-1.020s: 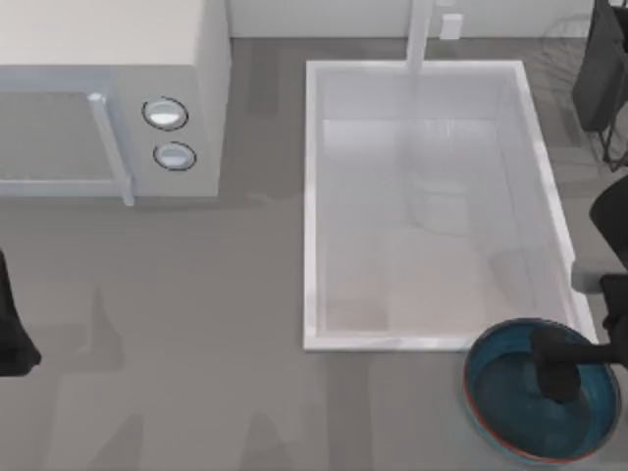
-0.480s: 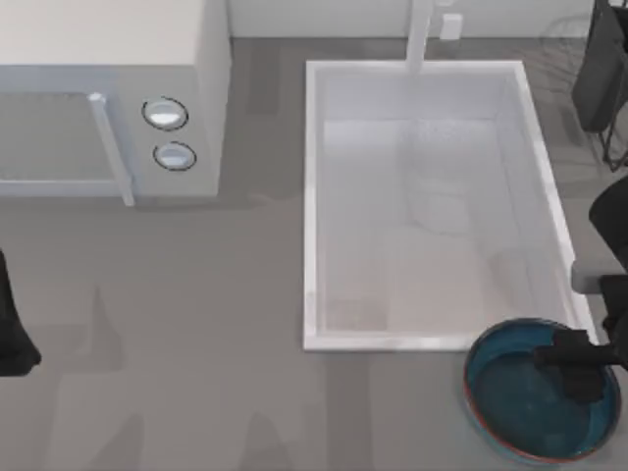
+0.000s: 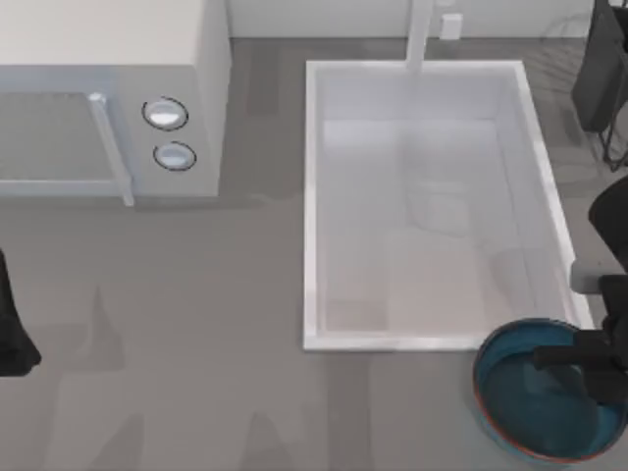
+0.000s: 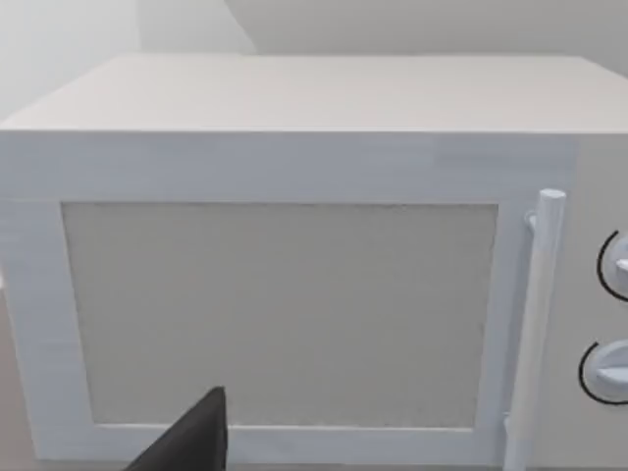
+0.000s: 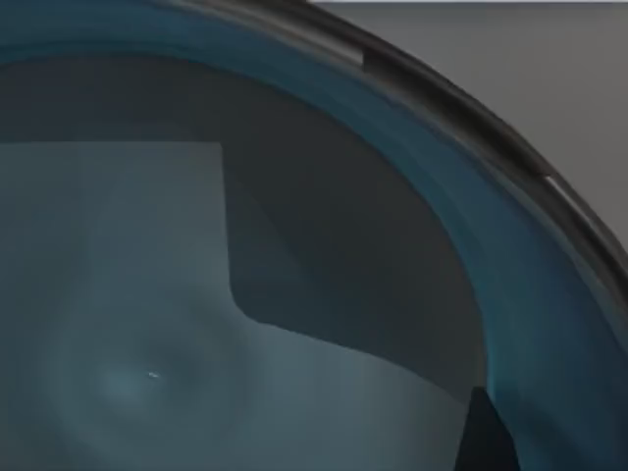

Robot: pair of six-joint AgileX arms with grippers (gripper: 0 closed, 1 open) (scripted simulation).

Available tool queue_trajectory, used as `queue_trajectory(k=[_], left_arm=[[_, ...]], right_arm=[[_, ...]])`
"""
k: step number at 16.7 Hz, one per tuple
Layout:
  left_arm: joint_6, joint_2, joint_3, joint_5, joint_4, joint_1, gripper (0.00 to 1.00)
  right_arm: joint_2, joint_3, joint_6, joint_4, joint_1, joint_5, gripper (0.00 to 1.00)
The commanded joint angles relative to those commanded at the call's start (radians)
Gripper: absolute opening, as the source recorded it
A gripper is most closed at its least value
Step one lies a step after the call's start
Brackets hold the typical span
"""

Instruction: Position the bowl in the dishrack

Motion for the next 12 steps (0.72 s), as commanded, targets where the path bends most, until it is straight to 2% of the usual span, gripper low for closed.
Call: queue_trajectory(k=[8, 12], left_arm=[[0.000, 0.000, 0.000, 0.000, 0.000, 0.000, 1.00], [0.000, 0.000, 0.000, 0.000, 0.000, 0.000, 1.00]], right_arm=[[-0.002, 0.015, 0.000, -0.015, 0.001, 0.001, 0.00], [-0.012, 0.165, 0.002, -0.171, 0.000, 0.000, 0.00]])
